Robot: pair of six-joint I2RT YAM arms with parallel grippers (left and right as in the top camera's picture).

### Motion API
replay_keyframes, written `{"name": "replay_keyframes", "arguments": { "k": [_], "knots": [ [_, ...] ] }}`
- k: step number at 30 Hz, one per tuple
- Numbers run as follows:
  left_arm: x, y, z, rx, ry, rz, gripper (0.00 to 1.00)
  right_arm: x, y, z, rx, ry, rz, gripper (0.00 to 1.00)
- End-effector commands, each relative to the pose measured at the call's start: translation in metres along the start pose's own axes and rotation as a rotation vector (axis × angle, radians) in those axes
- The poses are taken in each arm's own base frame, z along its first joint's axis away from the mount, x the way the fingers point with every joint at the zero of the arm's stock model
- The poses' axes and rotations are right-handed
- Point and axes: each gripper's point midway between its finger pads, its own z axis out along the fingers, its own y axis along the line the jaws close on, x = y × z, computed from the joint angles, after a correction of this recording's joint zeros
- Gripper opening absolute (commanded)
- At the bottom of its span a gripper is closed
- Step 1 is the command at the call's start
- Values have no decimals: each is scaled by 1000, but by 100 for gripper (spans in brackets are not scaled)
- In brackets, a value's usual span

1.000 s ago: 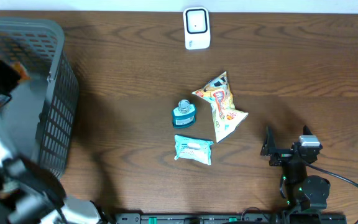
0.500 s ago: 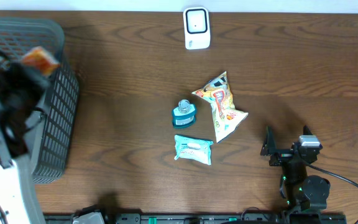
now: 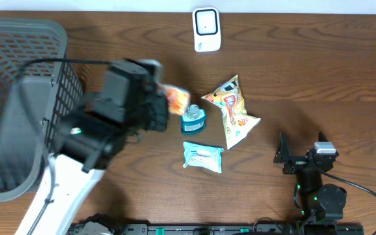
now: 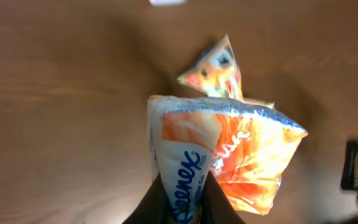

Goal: Scan the item barcode
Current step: 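Carry the tissue pack to the table and place it right of the wipes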

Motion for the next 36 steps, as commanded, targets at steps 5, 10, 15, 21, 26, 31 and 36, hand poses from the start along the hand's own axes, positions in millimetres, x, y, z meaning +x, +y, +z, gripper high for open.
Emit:
{"name": "replay_keyframes", "arguments": {
  "k": [5, 10, 15, 21, 26, 31, 36],
  "knots": [
    [45, -51, 40, 111, 68, 187, 7, 1, 2, 0, -9, 4, -13, 99],
    [70, -75, 76, 164, 96, 222, 7, 1, 2, 0, -9, 4, -12, 99],
    [94, -72, 128, 117, 199, 144, 7, 1, 2, 0, -9, 4, -13, 99],
    [134, -79, 186, 82, 320, 172, 7, 1, 2, 0, -9, 4, -13, 99],
    [141, -88, 190, 92, 328, 180, 25, 1, 2, 0, -9, 4, -13, 99],
    [134, -91, 179, 109, 305, 180, 68, 1, 2, 0, -9, 4, -13, 99],
    [103, -97, 139, 130, 177, 182, 69, 1, 2, 0, -9, 4, -13, 99]
  ]
}}
